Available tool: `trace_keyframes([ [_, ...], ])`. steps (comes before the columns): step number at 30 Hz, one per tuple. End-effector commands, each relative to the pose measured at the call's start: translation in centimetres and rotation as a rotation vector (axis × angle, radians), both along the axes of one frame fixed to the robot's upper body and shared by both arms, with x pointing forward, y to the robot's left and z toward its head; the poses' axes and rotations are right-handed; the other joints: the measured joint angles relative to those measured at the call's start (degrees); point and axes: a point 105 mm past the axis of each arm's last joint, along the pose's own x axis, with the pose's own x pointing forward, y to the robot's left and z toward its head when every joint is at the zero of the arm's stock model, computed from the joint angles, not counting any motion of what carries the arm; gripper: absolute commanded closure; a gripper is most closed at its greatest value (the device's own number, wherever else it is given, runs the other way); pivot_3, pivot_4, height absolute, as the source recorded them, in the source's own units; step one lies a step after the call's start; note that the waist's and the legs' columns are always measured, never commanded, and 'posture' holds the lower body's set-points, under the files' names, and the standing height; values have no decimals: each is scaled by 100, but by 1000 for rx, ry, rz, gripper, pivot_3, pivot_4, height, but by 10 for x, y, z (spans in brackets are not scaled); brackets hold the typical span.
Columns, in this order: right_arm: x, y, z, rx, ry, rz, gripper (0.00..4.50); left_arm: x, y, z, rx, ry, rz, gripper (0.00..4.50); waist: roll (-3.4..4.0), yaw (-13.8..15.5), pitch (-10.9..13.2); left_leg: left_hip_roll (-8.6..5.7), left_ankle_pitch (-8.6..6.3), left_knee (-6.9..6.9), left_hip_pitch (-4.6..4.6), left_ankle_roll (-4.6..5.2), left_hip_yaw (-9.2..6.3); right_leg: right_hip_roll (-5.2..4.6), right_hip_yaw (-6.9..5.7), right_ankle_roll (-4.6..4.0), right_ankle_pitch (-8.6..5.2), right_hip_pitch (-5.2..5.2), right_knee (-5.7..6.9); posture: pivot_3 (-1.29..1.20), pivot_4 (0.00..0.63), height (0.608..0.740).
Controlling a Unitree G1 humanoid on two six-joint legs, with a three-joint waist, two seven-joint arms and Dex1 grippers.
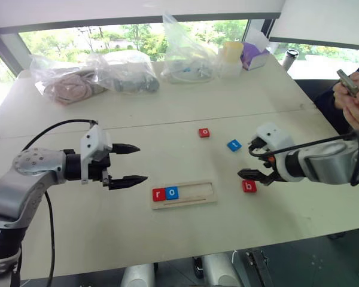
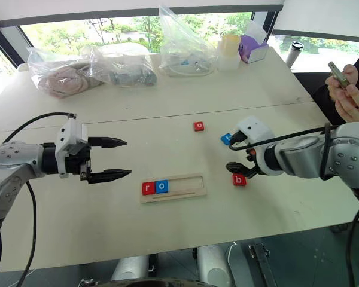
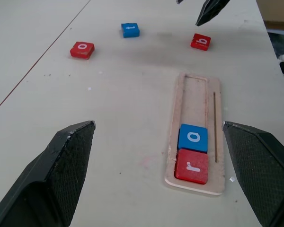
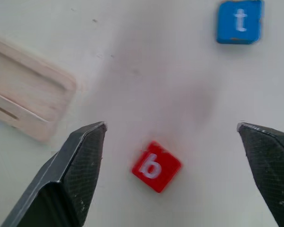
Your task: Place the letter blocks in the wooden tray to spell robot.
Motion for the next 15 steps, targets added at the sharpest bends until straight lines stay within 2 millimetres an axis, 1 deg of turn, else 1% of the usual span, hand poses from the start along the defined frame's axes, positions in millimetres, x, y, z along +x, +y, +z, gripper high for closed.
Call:
trace_keyframes([
  [1, -15, 11, 7, -5, -45, 234, 16, -1, -2, 3, -9, -20, -17, 0, 0, 3, 0, 0, 0, -1, 0, 0, 0, 1, -1, 0, 0, -1, 1, 0, 150, 740],
  [4, -34, 19, 5, -20, -86, 507, 16, -1, -3, 2, -9, -18, -26, 0, 2, 5, 1, 2, -1, -4, 2, 0, -1, 3, -4, 3, -2, -5, 5, 0, 150, 740],
  [6, -36, 8, -2, -65, -104, 631, 16, 0, -5, 4, -5, -25, -37, 0, 2, 6, 1, 2, -1, -2, 4, 0, 0, 3, -5, 4, -2, -5, 7, 0, 150, 740],
  [9, -32, -4, -8, -92, -145, 718, 16, 1, -6, 5, -8, -27, -41, 0, 2, -38, 1, 1, 0, 15, 7, 0, 9, -1, -4, 4, -1, 3, 7, 0, 150, 740],
  [13, -21, -11, -18, -108, -183, 759, 16, 1, -8, 4, -7, -29, -43, 0, 2, -64, 1, 1, 0, 26, 19, 0, 15, -2, 1, 2, 1, 16, 12, 0, 150, 740],
  [15, -17, -13, -24, -99, -173, 772, 16, 0, -10, 3, -8, -29, -46, 0, 2, -58, 1, 0, 0, 26, 20, -1, 10, 0, 0, 1, 3, 16, 17, 0, 150, 740],
])
